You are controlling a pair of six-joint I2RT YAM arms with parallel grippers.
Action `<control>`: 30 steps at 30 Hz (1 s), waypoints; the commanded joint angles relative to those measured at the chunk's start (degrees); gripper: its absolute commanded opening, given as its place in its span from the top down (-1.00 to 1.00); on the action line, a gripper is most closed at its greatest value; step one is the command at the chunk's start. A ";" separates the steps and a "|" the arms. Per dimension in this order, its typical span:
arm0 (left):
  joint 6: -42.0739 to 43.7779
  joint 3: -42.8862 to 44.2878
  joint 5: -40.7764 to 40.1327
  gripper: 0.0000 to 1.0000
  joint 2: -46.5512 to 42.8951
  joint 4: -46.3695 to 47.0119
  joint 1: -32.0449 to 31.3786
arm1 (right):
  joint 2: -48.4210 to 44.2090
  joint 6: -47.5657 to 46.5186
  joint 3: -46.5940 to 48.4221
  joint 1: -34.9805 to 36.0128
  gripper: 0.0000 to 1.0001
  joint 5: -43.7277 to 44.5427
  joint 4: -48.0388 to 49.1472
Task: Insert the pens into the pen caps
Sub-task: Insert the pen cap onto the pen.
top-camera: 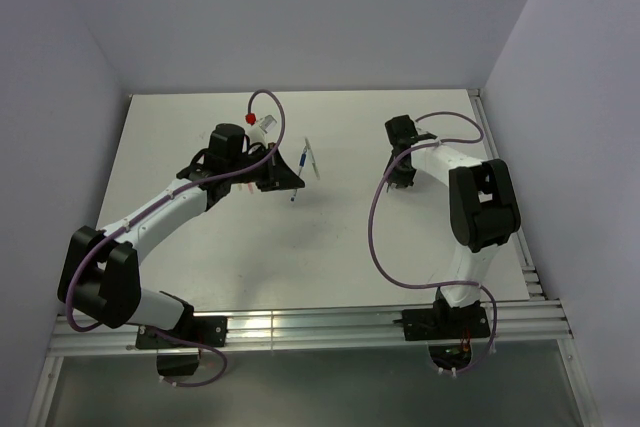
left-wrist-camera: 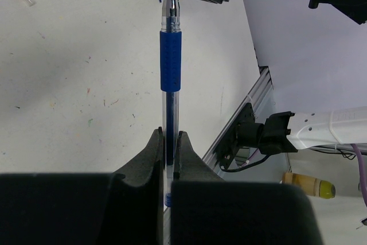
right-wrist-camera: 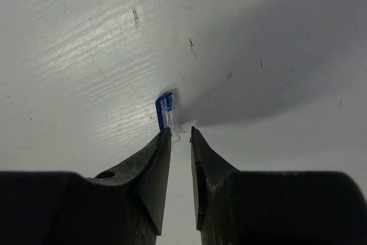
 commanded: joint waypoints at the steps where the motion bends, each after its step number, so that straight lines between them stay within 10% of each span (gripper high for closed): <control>1: 0.77 -0.09 1.76 0.99 -0.46 2.53 -0.37 | -0.14 -0.72 2.04 -0.47 0.44 0.47 1.13; 30: 1.30 0.00 1.76 0.99 -0.20 2.36 -0.37 | 0.83 -0.73 3.19 -0.65 0.44 0.29 1.13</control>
